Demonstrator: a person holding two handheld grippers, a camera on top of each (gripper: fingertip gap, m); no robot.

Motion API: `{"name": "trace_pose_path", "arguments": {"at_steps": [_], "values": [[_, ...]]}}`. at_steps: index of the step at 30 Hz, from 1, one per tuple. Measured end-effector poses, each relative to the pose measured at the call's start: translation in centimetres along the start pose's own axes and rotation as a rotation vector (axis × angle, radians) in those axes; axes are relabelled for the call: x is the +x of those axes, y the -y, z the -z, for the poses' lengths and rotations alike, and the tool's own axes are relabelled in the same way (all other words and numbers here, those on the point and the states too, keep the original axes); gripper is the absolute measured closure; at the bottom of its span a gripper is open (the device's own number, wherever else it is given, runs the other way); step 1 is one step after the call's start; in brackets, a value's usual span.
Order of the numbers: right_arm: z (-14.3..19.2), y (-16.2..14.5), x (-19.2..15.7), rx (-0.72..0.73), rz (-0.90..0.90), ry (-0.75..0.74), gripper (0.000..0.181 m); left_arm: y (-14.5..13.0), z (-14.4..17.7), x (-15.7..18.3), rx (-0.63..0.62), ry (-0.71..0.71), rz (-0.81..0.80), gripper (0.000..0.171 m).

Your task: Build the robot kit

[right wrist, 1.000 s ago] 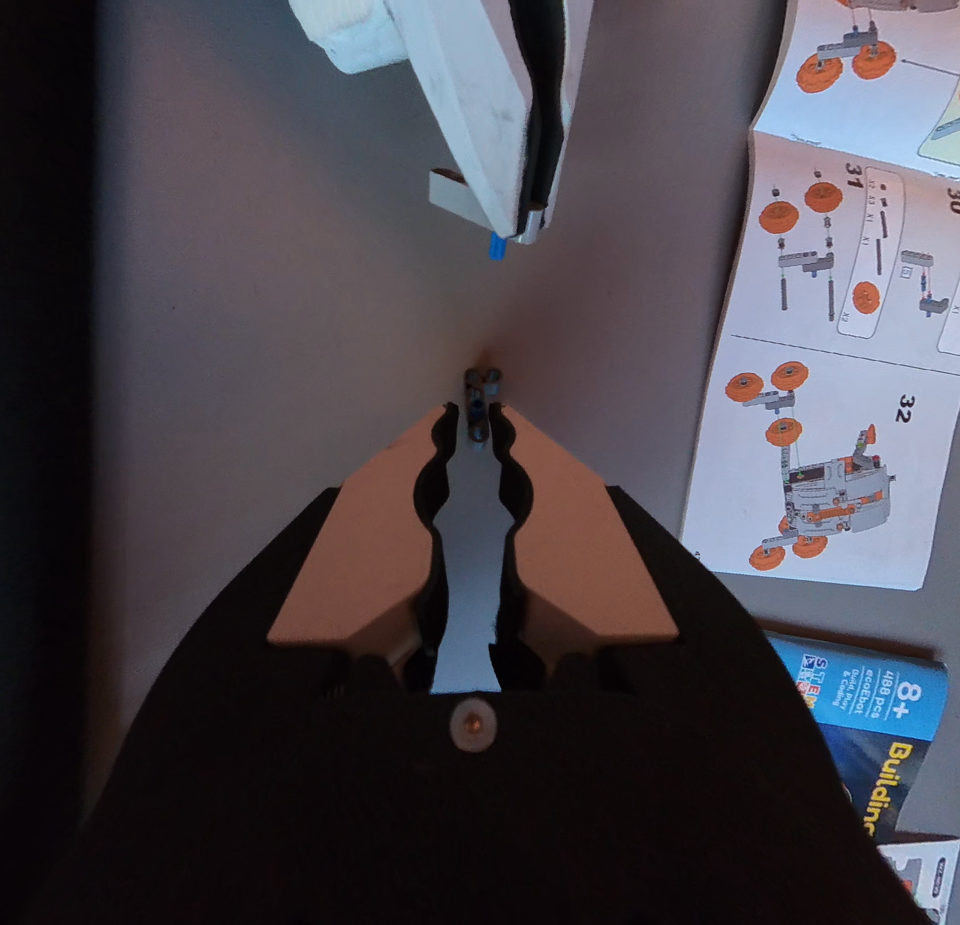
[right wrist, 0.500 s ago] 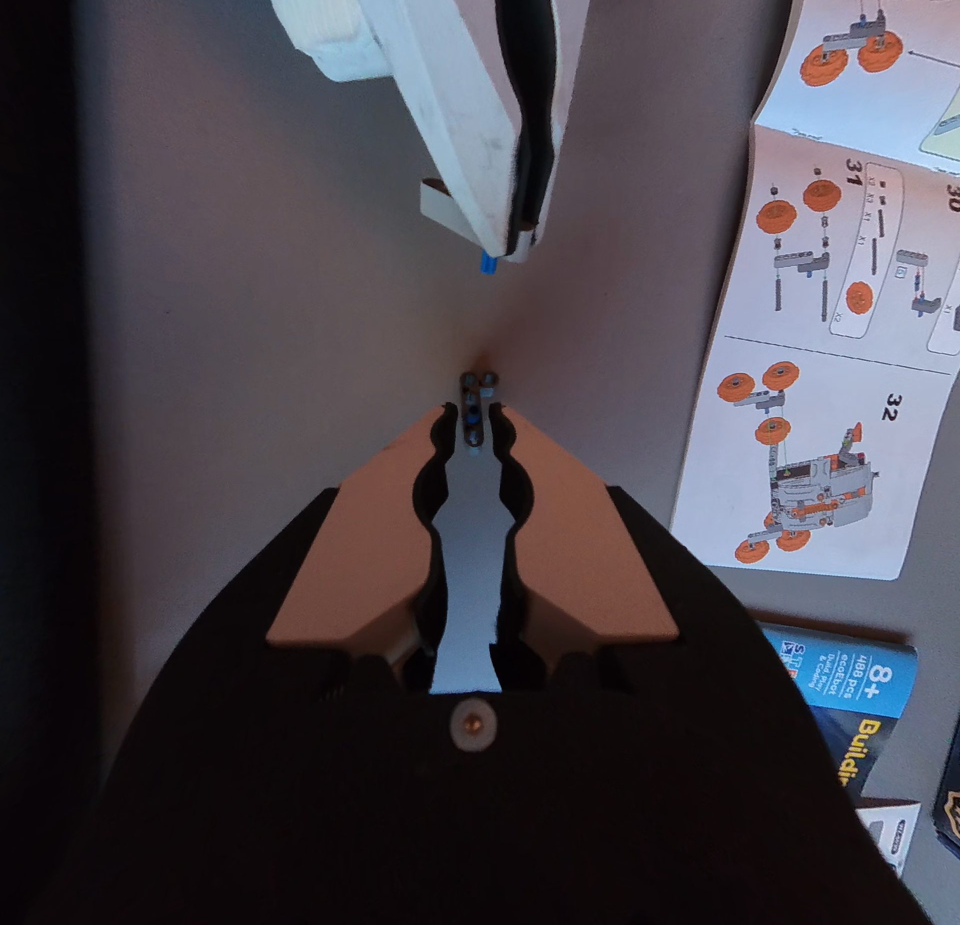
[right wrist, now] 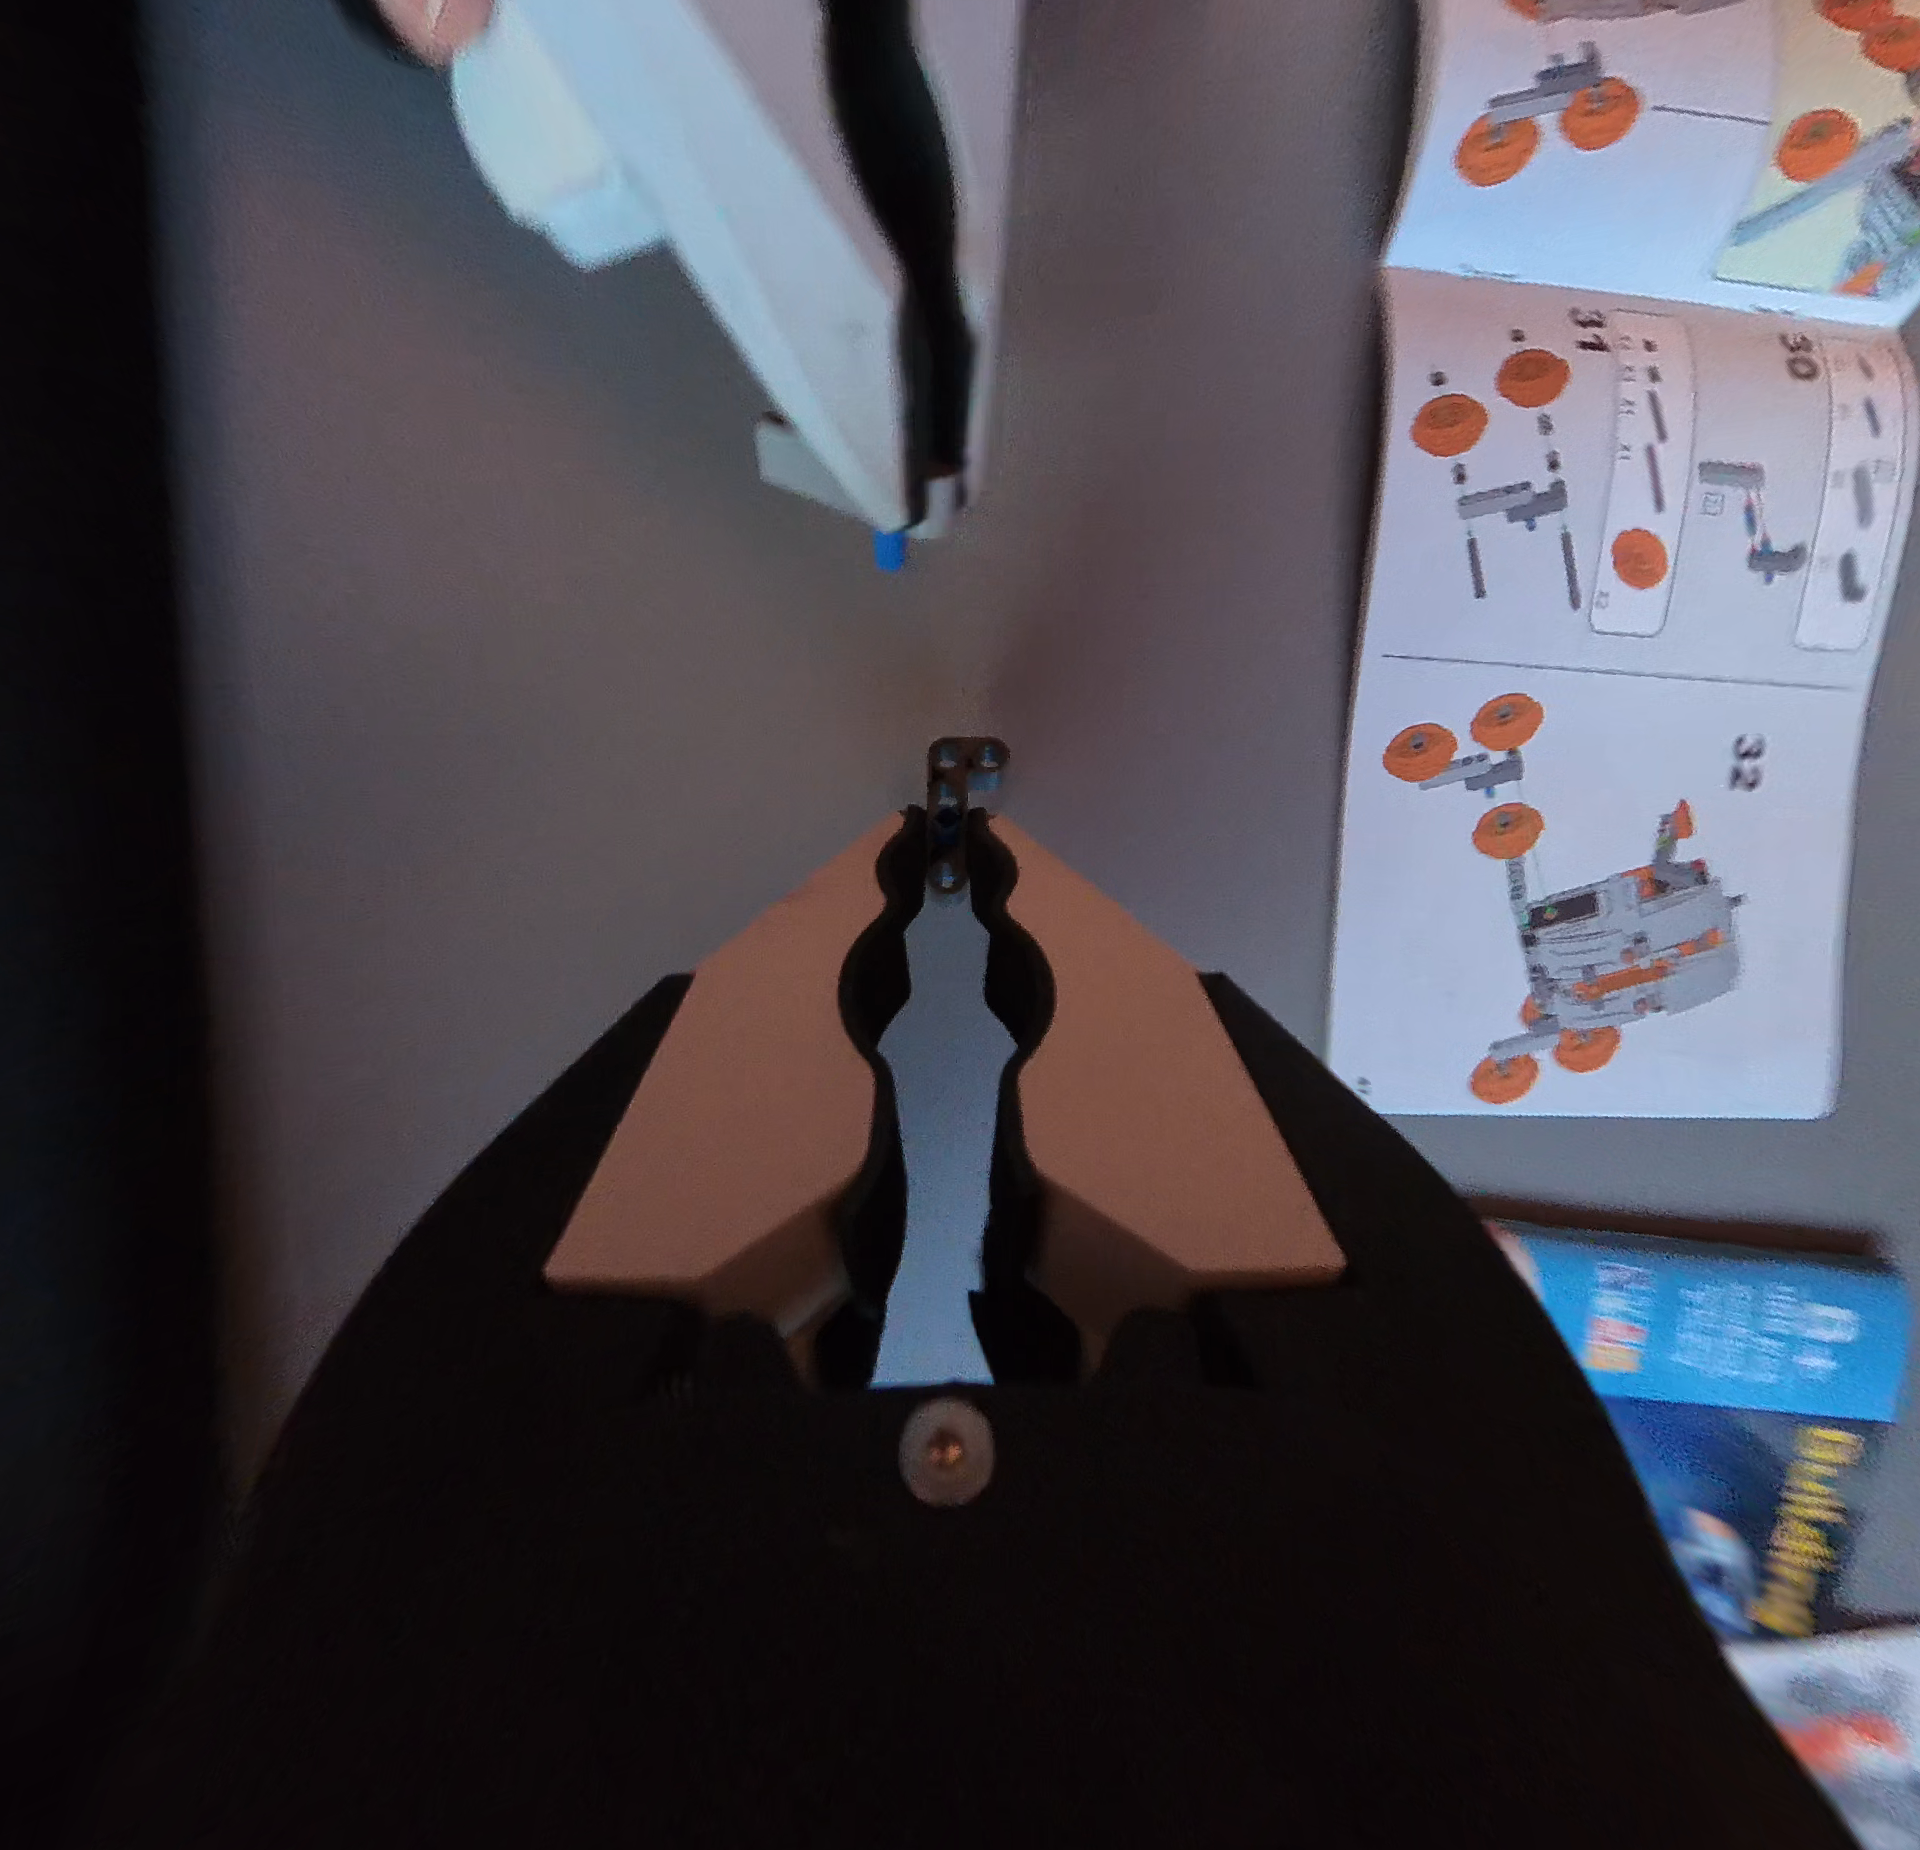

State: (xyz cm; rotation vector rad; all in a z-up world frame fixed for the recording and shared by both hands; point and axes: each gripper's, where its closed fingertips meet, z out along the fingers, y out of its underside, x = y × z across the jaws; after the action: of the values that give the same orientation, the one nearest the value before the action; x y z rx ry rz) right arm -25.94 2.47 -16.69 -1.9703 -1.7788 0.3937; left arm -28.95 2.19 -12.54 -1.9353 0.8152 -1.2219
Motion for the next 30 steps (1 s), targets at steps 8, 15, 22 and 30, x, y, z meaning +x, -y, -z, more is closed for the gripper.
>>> {"name": "trace_pose_path", "arguments": {"at_steps": [8, 15, 22, 30], "values": [[0.8, 2.1, 0.4, 0.377, -0.412, 0.265, 0.174, -0.8, 0.0, -1.3, -0.044, 0.061, 0.034, 0.166], [3.2, 5.6, 0.5, 0.575, -0.366, 0.248, 0.174, 0.1, 0.3, -1.0, 0.025, 0.007, 0.12, 0.166], [2.3, 5.5, -0.3, 0.536, -0.33, 0.252, 0.174, 0.4, 0.2, -0.2, 0.029, -0.008, 0.055, 0.166], [1.6, 5.0, -1.1, 0.454, -0.262, 0.225, 0.174, 0.5, 0.2, 0.0, 0.036, -0.018, 0.045, 0.166]]}}
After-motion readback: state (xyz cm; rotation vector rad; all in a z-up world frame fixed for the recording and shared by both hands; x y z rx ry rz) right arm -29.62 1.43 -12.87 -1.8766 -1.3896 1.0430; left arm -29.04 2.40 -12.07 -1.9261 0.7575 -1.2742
